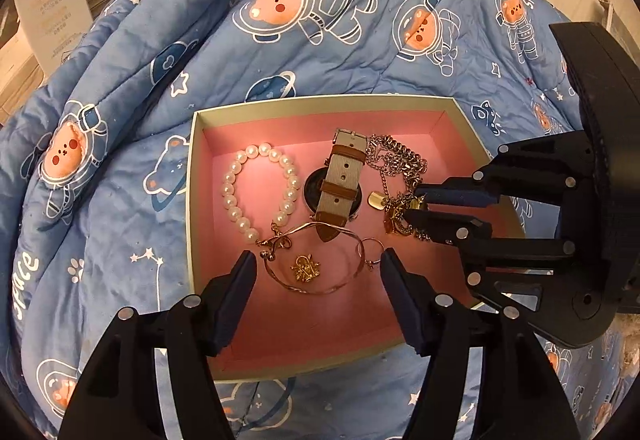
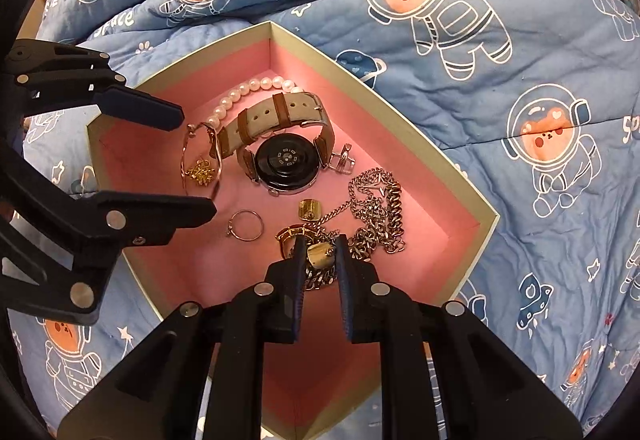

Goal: Organize jewelry

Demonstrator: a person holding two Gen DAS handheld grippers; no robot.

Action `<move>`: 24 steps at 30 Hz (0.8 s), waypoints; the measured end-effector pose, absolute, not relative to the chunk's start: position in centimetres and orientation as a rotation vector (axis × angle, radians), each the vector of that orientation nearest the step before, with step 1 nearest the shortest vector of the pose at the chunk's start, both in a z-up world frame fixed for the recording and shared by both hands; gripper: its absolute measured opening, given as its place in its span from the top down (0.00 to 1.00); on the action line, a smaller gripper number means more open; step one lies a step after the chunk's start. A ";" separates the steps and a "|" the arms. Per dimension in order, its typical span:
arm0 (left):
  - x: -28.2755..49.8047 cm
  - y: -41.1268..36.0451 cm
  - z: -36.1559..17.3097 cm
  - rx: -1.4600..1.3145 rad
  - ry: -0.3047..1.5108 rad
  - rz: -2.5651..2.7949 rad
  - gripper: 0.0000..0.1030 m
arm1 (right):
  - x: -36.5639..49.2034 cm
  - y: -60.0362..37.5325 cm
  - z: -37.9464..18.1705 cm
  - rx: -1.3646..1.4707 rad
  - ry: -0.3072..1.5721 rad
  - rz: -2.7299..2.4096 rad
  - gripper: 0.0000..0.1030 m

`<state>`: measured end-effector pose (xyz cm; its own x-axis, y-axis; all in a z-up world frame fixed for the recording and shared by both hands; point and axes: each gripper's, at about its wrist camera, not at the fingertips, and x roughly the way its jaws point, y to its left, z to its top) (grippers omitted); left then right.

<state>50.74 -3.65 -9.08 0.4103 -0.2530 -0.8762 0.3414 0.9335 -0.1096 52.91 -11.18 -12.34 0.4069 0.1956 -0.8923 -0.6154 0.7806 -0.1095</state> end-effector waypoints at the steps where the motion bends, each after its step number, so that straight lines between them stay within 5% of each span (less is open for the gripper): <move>1: 50.6 -3.6 -9.0 0.085 1.082 -0.381 0.36 | 52.9 -11.2 -12.4 -0.463 1.033 0.534 0.83; 3: 50.5 -3.4 -8.8 0.078 1.072 -0.383 0.35 | 52.9 -11.2 -12.3 -0.461 1.029 0.531 0.79; 8: 50.5 -2.4 -8.2 0.014 1.043 -0.380 0.32 | 52.9 -11.8 -11.4 -0.442 0.990 0.528 0.43; 18: 49.2 -0.7 -6.3 -0.088 0.921 -0.335 0.19 | 52.4 -13.2 -9.7 -0.406 0.923 0.509 0.40; 20: 48.3 -0.1 -5.5 -0.104 0.864 -0.310 0.10 | 51.9 -14.3 -8.9 -0.351 0.889 0.486 0.25; 24: 46.1 0.9 -4.5 -0.118 0.787 -0.270 0.07 | 50.4 -16.0 -7.5 -0.237 0.819 0.456 0.20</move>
